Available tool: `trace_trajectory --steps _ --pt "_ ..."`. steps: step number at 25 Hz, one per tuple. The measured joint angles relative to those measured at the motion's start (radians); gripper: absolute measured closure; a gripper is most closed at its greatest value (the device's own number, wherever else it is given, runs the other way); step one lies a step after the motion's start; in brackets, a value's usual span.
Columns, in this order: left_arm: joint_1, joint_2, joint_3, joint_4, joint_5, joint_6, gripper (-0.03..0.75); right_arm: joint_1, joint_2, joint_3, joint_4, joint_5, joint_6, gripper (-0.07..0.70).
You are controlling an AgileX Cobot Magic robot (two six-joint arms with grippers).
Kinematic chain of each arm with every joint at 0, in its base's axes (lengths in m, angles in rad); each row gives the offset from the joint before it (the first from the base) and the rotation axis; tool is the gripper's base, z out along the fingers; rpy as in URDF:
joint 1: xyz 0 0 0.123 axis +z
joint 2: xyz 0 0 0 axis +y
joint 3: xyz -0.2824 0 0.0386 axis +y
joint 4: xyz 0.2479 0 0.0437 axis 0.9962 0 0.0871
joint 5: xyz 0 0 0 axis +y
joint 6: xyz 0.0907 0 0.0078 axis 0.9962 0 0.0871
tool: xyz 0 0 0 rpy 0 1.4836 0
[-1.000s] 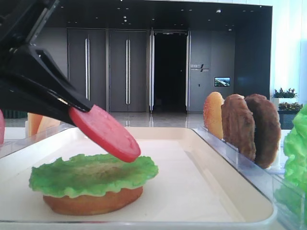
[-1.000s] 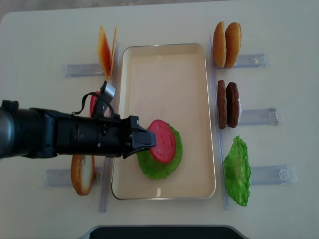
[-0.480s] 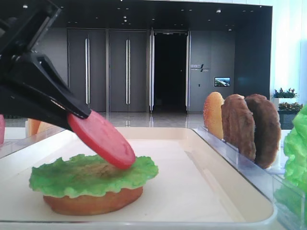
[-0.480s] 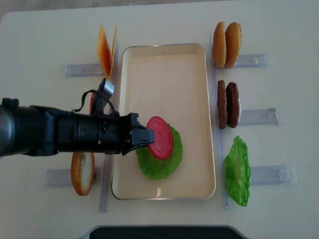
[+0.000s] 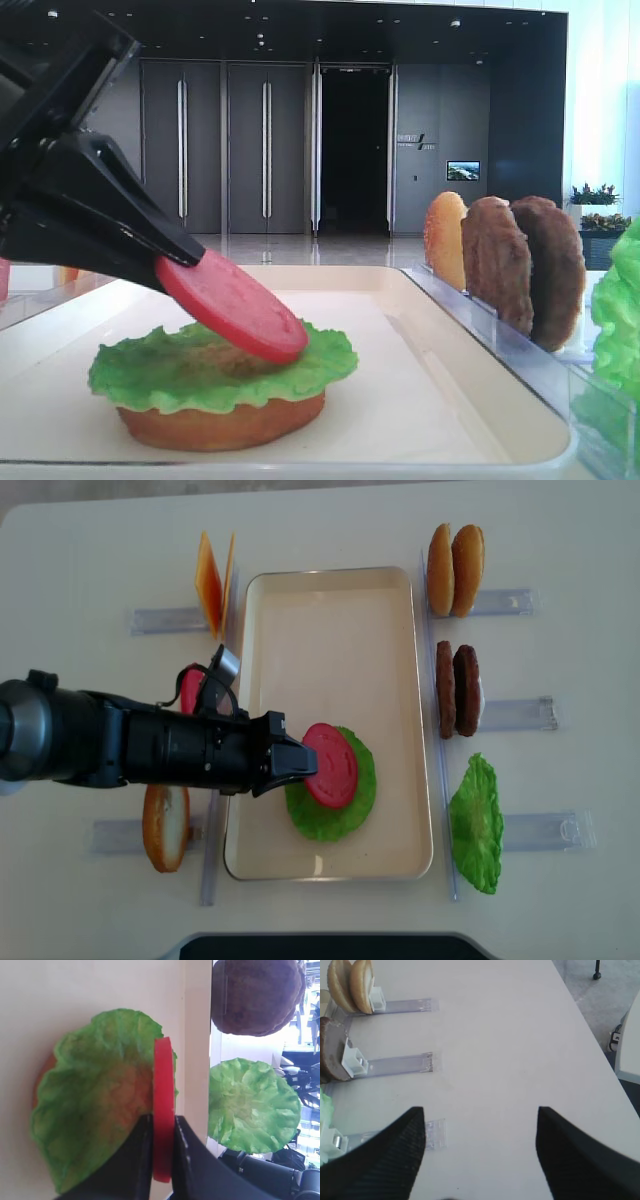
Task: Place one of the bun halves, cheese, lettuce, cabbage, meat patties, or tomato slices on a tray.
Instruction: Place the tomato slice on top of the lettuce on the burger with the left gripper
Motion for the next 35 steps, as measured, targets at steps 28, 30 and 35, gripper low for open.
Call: trace_trajectory --steps 28,30,35 --pt "0.000 0.000 0.000 0.000 -0.003 0.008 0.211 0.000 0.000 0.000 0.000 0.000 0.000 0.151" --pt "0.000 0.000 0.000 0.000 -0.005 0.004 0.209 0.000 0.000 0.000 0.000 0.000 0.000 0.151" --pt "0.000 0.000 0.000 0.000 -0.038 -0.046 0.209 0.000 0.000 0.000 0.000 0.000 0.000 0.151"
